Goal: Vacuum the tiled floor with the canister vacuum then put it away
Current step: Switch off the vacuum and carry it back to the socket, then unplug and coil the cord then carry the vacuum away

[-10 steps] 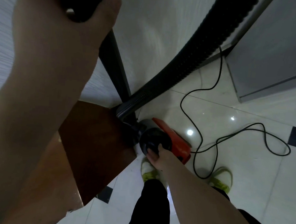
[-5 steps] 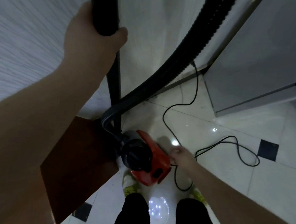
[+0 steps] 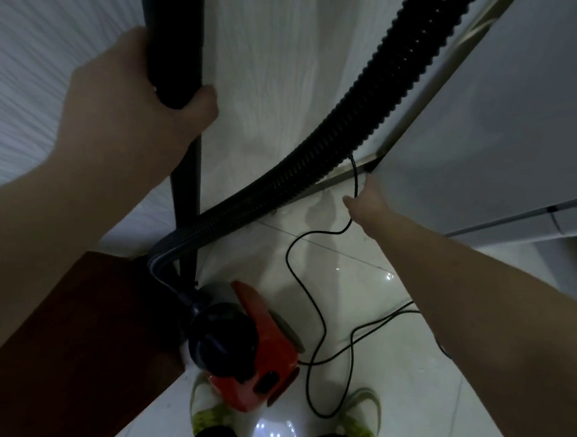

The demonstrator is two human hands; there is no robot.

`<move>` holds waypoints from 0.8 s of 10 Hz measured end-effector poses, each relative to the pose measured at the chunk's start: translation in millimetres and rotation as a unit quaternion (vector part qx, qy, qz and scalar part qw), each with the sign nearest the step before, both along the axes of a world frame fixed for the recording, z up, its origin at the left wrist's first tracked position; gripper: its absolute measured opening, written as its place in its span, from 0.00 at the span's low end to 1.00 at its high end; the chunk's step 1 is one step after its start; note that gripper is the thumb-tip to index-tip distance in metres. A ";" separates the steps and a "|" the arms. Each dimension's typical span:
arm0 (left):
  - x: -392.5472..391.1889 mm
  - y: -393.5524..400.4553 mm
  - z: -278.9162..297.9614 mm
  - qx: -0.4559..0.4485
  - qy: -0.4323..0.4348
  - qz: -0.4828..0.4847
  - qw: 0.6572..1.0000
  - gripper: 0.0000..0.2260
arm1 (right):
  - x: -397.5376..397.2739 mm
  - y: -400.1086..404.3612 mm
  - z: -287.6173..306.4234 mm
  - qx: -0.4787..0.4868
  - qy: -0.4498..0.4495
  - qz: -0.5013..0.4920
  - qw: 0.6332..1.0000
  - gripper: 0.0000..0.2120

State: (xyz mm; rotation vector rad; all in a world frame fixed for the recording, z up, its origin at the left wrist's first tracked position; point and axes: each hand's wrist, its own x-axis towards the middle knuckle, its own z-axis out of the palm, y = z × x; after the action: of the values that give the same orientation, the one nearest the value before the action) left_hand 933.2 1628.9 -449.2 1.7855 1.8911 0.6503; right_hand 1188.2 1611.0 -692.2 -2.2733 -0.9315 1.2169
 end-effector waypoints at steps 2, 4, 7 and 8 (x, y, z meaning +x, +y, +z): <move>1.4 7.5 -26.5 -0.024 0.000 -0.015 1.000 0.18 | -4.2 43.0 -11.3 -0.092 -0.052 0.070 0.992 0.23; 13.8 6.8 -35.0 -0.016 0.006 -0.031 0.999 0.16 | 16.7 45.8 -26.4 -0.074 -0.085 0.094 0.989 0.21; 29.5 8.3 -34.8 -0.057 0.013 -0.033 0.998 0.16 | 12.9 -27.1 -9.3 -0.051 0.108 -0.053 0.991 0.07; 34.6 8.5 -32.9 -0.082 0.004 -0.040 0.996 0.18 | -0.8 -69.2 16.7 -0.007 0.171 -0.081 0.982 0.06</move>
State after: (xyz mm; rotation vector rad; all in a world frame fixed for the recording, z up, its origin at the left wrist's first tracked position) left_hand 967.8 1637.4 -482.1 1.7517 1.8112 0.4465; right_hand 1187.5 1541.9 -675.5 -2.0141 -0.6008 1.4791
